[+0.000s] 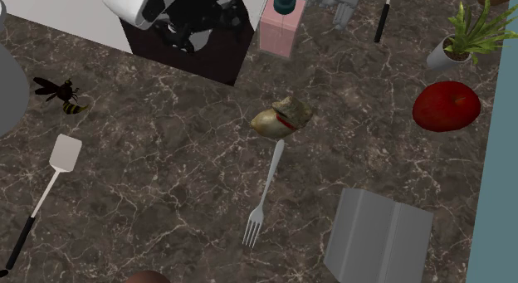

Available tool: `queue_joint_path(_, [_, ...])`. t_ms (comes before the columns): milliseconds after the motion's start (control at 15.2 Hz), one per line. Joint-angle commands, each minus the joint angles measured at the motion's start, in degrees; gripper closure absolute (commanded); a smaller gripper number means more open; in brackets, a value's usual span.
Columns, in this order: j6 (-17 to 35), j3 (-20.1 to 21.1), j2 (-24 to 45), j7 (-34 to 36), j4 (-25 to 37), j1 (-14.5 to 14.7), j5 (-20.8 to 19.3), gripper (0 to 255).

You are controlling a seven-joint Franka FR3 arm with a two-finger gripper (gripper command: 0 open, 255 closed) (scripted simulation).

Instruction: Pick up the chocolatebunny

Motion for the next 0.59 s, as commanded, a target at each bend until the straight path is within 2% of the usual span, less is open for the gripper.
queue_joint_path(0, [2.1,0.5,3.3,1.6,2.6,0.3,1.5,0])
queue_joint_path(528, [7.9,2.0,16.5,7.2,15.4,1.2,6.2,0])
